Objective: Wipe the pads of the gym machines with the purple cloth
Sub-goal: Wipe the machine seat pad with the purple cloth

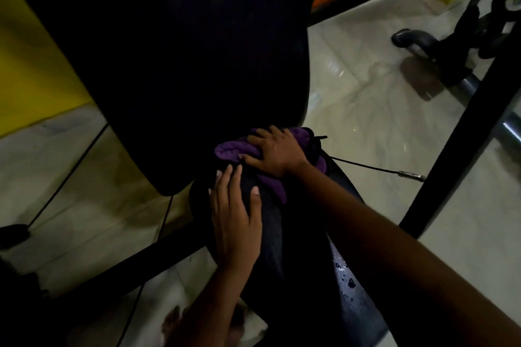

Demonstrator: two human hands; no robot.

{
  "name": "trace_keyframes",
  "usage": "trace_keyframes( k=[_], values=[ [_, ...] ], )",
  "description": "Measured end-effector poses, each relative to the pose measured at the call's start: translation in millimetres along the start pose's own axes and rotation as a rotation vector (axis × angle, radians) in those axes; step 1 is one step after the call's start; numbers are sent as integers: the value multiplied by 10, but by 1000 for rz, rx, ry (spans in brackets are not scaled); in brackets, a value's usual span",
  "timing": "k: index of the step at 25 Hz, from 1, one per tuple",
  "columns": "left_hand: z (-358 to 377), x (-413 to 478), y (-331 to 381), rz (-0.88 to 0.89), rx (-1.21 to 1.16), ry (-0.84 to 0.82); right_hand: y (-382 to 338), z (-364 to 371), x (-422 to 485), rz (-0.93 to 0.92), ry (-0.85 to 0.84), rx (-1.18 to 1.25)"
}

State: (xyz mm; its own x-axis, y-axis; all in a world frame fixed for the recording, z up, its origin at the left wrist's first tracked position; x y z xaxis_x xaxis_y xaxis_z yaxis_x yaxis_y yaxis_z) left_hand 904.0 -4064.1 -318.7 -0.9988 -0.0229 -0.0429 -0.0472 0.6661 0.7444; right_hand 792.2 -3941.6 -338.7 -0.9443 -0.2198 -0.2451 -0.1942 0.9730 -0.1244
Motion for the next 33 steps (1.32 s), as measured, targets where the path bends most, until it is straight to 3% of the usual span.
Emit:
trace_keyframes(
  k=[7,12,15,18,22,33],
  values=[
    [364,-198,121,304,428,-224,575,22,-246,89,98,235],
    [376,-192,157,351,585,-260,860,72,-1039,415,179,390],
    [403,-203,175,355,583,-247,902,109,-1327,527,60,401],
    [411,-200,146,373,574,-226,951,48,-814,472,-68,430],
    [416,-202,133,384,577,-215,1059,38,-330,470,-236,769],
    [376,-157,161,367,590,-294,834,82,-2061,712,94,925]
  ],
)
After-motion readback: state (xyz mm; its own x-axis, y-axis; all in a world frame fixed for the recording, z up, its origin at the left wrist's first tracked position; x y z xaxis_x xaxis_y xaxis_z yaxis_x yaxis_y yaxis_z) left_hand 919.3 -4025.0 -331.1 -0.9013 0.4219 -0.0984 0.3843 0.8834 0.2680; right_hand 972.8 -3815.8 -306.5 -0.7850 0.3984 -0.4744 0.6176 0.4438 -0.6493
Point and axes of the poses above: each hand's wrist, its own x-axis towards the middle knuckle, its own z-axis out of the palm, y = z × x, the point moved 2 cm from there along x, towards the middle knuckle, and after that the axes turned 2 degrees about z, right-handed, at the moved point
